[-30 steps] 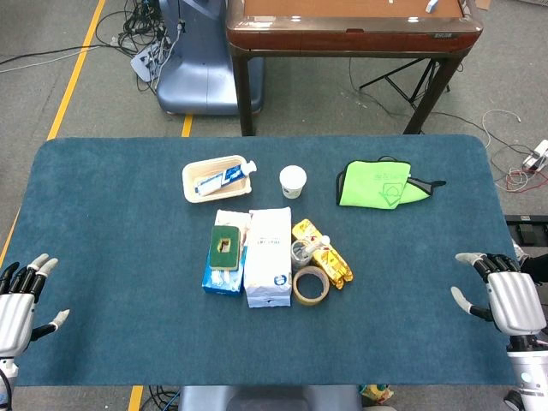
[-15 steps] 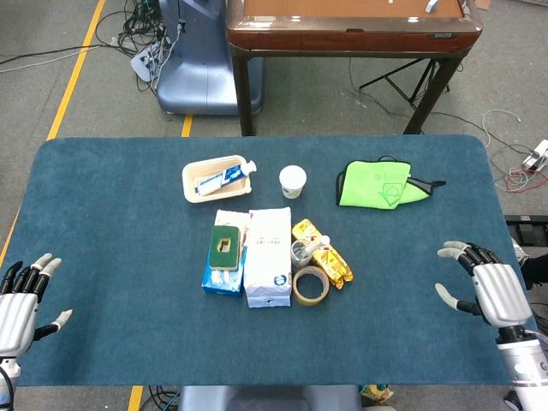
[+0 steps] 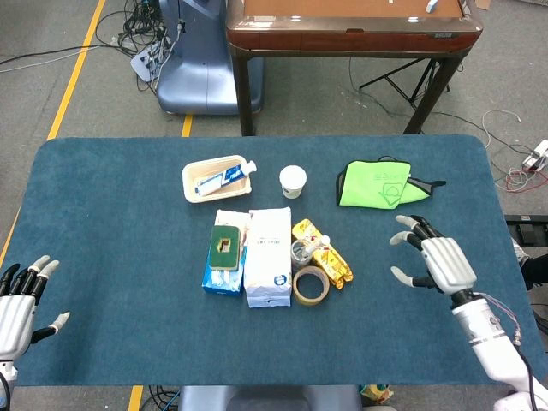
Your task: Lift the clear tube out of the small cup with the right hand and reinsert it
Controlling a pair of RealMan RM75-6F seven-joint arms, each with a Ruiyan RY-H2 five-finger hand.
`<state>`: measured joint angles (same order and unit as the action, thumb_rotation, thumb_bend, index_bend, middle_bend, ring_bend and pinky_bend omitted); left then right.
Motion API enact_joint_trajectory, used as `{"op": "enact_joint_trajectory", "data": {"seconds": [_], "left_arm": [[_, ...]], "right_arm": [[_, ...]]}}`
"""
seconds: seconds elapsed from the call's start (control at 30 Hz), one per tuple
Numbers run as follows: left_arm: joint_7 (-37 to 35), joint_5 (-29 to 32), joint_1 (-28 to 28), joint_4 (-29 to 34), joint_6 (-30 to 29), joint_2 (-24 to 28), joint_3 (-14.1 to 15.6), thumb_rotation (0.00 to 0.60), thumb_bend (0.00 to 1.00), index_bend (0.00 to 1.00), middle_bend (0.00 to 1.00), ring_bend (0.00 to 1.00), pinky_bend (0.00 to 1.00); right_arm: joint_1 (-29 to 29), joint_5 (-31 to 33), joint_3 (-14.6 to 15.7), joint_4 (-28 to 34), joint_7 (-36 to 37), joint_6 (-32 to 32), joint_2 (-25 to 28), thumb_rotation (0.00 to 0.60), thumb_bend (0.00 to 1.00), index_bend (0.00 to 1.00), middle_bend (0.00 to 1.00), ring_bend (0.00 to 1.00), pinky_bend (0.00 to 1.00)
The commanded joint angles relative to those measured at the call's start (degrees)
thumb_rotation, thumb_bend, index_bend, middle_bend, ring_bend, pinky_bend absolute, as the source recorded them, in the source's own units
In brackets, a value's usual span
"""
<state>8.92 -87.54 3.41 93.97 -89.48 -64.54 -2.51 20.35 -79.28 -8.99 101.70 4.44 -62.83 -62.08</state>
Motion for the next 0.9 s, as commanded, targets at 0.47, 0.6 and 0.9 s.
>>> {"op": "enact_joint_trajectory", "data": {"seconds": [0.47, 0.6, 0.9], "left_arm": [[-1.05, 0.55, -0.94, -1.17, -0.49, -0.22, 0.26, 0.6, 0.19, 0.14, 0.1, 0.15, 0.05], [-1.35, 0.69, -1.1, -1.43, -0.58, -0.25, 0.22, 0.6, 0.19, 0.14, 0.1, 0.15, 0.05], [-1.5, 0.34, -1.28, -1.6, -0.79, -0.35, 0.31, 0.6, 0.19, 0.14, 0.1, 0.15, 0.05]], "right_arm": [[12.44, 9.38, -2.78, -5.63, -3.28, 13.35, -11.02, 0.6, 0.34, 0.42, 0.15, 0.08, 0.25], [13.64, 9.63, -2.48, -5.44, -2.22, 15.02, -11.86, 0.6, 0.34, 0.42, 0.15, 0.08, 0.25], [16.5, 10.03, -2.59, -5.75, -0.57, 17.46, -14.11, 0.6, 0.34, 0.42, 0.15, 0.08, 0.25]]}}
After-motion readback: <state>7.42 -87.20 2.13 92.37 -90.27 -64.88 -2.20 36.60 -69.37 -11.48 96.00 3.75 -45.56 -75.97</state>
